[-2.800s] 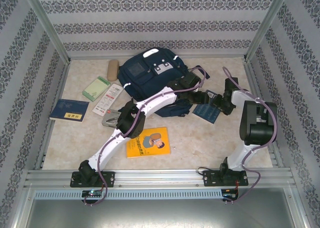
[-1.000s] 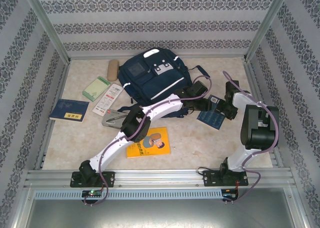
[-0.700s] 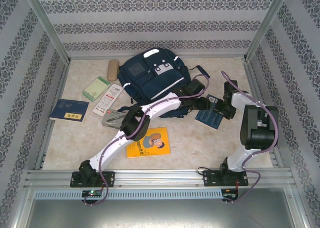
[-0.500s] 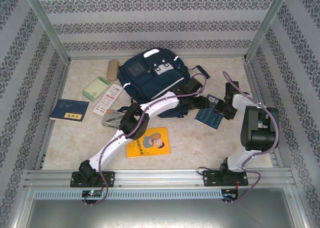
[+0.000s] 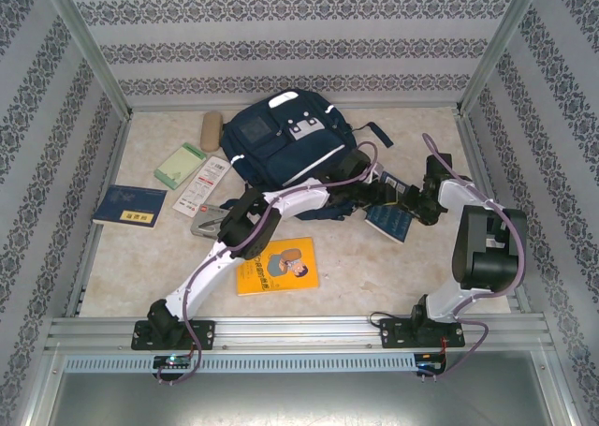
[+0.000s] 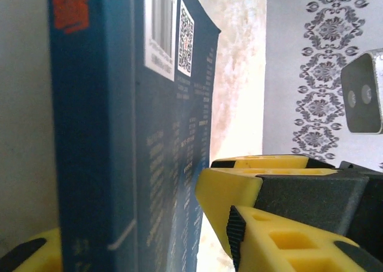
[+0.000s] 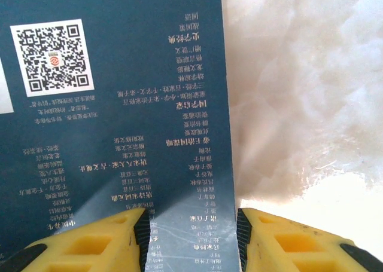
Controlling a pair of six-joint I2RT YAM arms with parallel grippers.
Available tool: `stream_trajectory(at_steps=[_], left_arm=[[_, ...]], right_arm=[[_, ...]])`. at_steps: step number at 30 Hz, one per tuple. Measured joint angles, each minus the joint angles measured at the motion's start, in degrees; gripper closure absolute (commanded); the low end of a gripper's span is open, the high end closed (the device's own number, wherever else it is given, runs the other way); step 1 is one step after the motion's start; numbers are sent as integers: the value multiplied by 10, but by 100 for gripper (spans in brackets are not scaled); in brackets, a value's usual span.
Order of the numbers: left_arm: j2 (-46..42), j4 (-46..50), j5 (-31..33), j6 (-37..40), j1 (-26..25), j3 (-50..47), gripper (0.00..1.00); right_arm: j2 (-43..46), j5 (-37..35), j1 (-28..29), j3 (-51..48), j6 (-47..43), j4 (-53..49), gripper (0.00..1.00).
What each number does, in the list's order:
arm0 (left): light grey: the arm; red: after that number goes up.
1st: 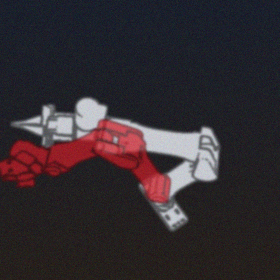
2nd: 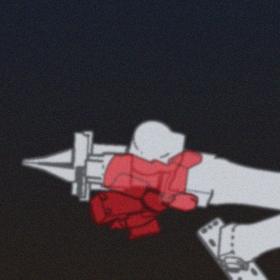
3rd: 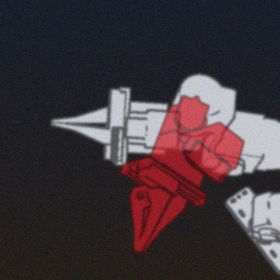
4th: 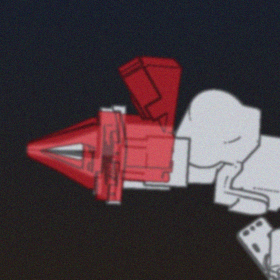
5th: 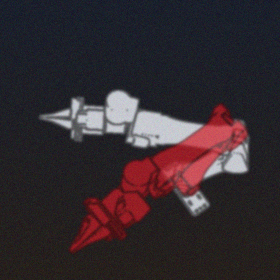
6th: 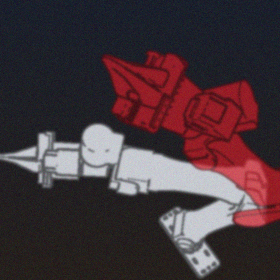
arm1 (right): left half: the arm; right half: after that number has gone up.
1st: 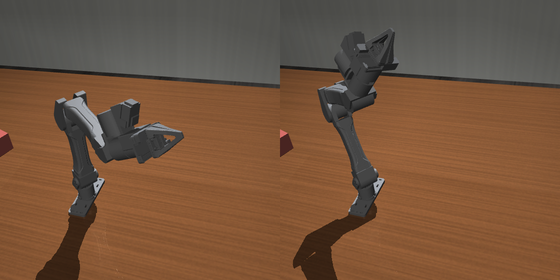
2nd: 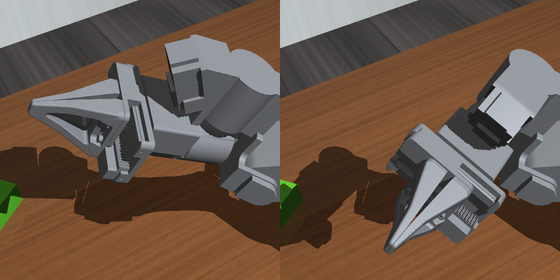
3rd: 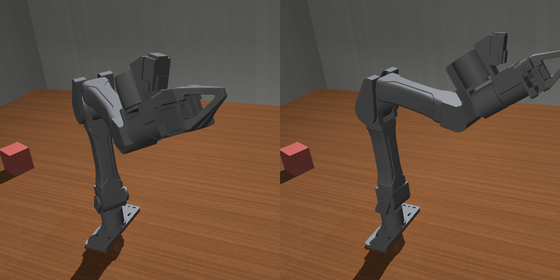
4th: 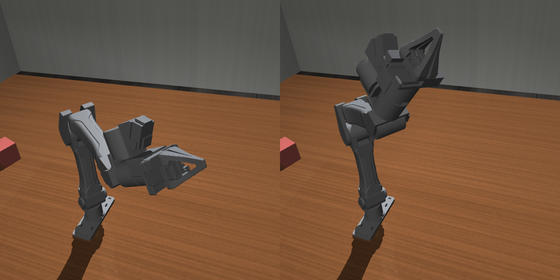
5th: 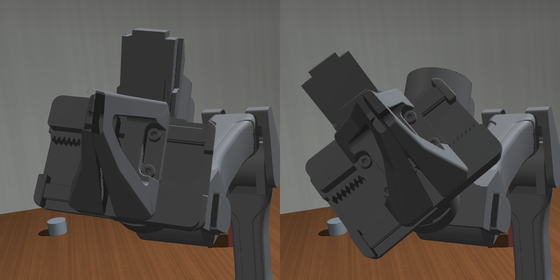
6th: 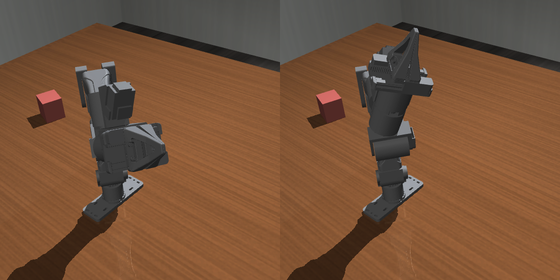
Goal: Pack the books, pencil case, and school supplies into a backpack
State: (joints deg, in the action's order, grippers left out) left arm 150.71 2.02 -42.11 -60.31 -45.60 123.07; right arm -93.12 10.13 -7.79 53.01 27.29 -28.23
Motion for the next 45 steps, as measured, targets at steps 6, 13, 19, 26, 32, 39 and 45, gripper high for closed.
stream_trajectory(at_steps=[6,13,19,26,32,39,45], left_arm=[[-3,13,-7,11,2,7,92],[-22,41,-13,27,8,12,100],[-86,54,-28,31,29,11,100],[-169,46,-51,28,91,-7,100],[-181,-1,-77,-6,116,-28,100],[-181,-26,-102,-39,115,-37,100],[-181,-52,-108,-65,116,-43,100]], right_arm=[[10,14,0,0,7,2,51],[71,80,-22,0,29,16,37],[129,184,-46,0,76,78,27],[127,305,-50,-1,174,205,24],[89,388,-49,-9,295,370,22],[40,438,-19,-2,368,463,29],[31,462,-10,-2,417,532,67]])
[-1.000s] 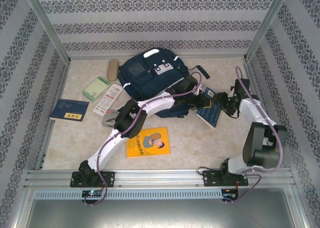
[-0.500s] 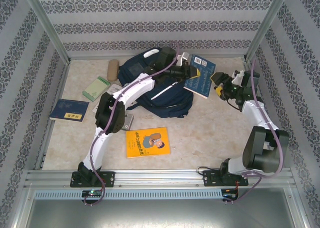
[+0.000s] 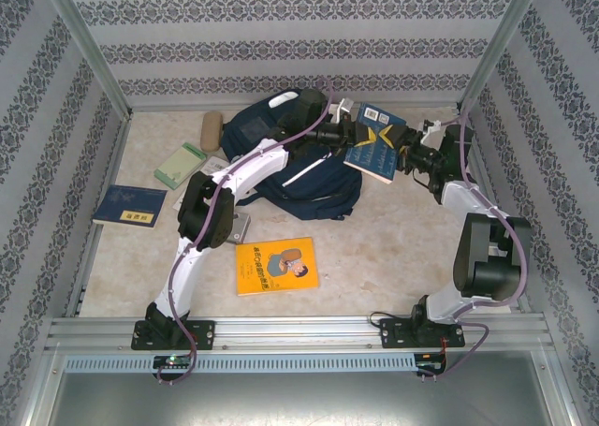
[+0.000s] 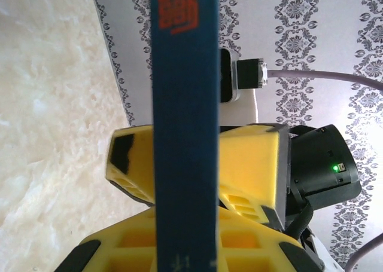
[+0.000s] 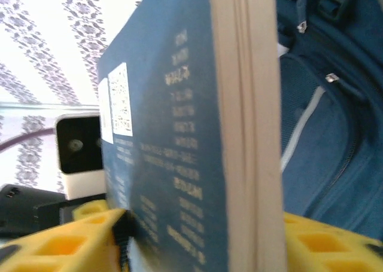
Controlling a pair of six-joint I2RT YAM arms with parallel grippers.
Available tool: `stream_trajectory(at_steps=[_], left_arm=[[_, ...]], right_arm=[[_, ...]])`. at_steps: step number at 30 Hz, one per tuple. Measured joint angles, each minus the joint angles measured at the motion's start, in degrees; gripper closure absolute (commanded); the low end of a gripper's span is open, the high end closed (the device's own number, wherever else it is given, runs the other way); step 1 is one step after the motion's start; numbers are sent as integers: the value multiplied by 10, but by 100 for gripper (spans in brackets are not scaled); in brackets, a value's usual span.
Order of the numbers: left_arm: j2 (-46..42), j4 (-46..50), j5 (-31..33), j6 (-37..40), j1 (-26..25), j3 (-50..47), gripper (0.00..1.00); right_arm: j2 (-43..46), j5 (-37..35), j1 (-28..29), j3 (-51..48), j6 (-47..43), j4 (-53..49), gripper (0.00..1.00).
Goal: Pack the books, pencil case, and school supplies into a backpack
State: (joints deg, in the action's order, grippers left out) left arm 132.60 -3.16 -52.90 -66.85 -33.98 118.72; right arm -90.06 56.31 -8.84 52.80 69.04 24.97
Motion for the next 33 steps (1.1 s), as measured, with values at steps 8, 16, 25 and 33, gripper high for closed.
stream_trajectory(at_steps=[8,16,25,33], left_arm=[[0,34,4,37,4,-1,64],[0,307,122,266,32,69,51],[-1,466,303,459,42,82,47],[3,497,392,548,16,85,44]], right_arm=[[1,12,0,0,17,31,100],[9,-11,-14,-26,-9,-12,100],[32,-58,-14,-37,-61,-84,100],[51,-90,-16,-64,-82,-116,100]])
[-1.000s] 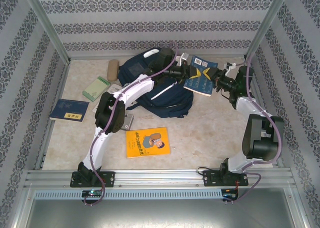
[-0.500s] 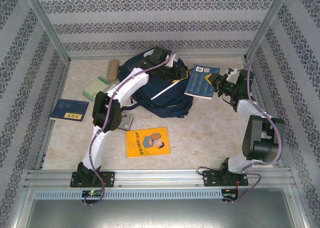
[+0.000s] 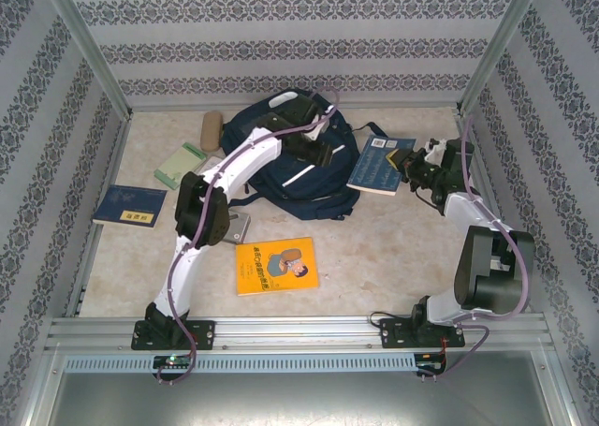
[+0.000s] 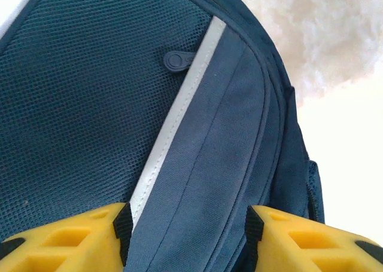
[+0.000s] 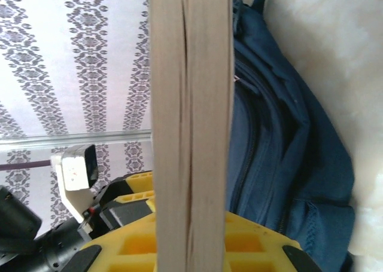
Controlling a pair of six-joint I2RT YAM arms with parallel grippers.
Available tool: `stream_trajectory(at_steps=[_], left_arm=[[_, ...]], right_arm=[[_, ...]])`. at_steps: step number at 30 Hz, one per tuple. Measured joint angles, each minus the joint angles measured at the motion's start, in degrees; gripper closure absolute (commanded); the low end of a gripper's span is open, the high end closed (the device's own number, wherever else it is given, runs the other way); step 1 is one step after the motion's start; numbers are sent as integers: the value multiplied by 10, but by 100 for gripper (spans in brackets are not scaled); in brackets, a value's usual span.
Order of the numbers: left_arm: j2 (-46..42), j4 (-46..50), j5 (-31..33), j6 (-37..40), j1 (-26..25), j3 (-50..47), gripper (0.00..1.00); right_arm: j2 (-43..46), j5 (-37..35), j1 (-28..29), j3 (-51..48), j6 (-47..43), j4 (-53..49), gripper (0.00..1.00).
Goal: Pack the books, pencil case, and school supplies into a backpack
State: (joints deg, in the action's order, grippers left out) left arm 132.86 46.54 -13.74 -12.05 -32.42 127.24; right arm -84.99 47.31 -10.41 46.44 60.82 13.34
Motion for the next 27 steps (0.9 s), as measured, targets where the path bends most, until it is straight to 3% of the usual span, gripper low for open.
stream_trajectory(at_steps=[17,20,24,27], left_arm=[[60,8,132,94,-67,11,42],[70,7,171,105,-75,13,57],[76,8,212,117,-84,13,100],[76,7,240,122,-91,13,100]], right_arm=[[6,-8,0,-28,-8,-16,100],[9,-8,0,-33,-8,-16,100],[10,-8,0,-38,-8,-16,100],[11,-8,0,-39,-8,-16,100]])
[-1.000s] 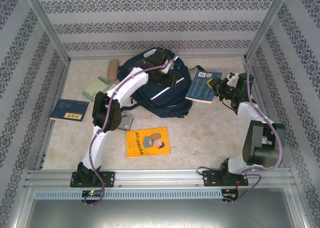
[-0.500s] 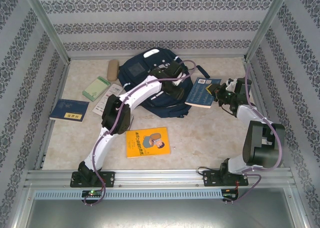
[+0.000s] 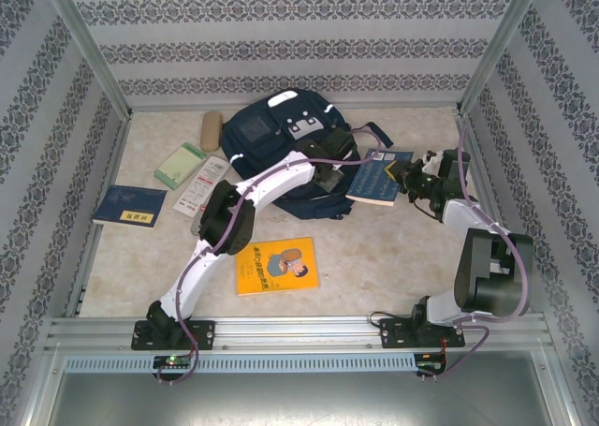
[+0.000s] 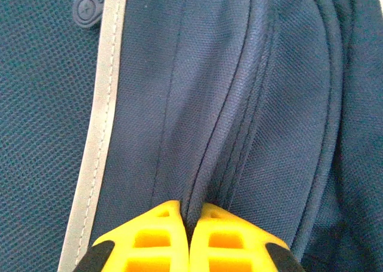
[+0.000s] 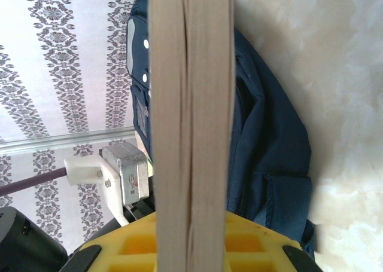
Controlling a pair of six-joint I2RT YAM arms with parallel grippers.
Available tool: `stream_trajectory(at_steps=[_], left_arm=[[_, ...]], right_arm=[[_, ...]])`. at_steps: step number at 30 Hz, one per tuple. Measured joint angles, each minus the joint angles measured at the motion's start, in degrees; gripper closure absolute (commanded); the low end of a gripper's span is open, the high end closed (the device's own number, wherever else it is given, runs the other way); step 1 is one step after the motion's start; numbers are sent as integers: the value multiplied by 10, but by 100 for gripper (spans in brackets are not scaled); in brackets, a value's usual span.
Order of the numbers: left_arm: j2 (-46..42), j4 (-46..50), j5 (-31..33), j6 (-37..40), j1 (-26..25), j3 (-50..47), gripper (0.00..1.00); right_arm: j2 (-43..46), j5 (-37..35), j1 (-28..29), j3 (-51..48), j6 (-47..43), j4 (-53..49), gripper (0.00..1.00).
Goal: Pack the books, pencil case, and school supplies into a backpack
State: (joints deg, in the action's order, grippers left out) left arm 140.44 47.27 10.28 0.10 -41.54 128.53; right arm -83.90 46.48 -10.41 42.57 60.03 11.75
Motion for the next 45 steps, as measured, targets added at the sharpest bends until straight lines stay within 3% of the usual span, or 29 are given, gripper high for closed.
stream_trajectory(at_steps=[6,11,24,32,38,42,45], left_arm=[[-10,5,7,-4,0,9,100],[-18,33,4,-25,7,75,100],[-71,55,-102,-115,73,125,100],[-71,55,-127,-160,94,135,100],[-71,55,-140,-184,101,135,100],[-71,55,-148,-201,103,138,100],[-71,54,-159,-213,106,146,100]], right_arm=[[3,-2,5,0,0,0,100],[0,-10,35,0,2,9,100],[-78,-59,132,66,41,80,100],[-131,-119,186,96,78,120,100],[-62,-146,172,31,75,144,100],[18,-169,127,-39,71,135,100],[25,-182,105,-56,69,129,100]])
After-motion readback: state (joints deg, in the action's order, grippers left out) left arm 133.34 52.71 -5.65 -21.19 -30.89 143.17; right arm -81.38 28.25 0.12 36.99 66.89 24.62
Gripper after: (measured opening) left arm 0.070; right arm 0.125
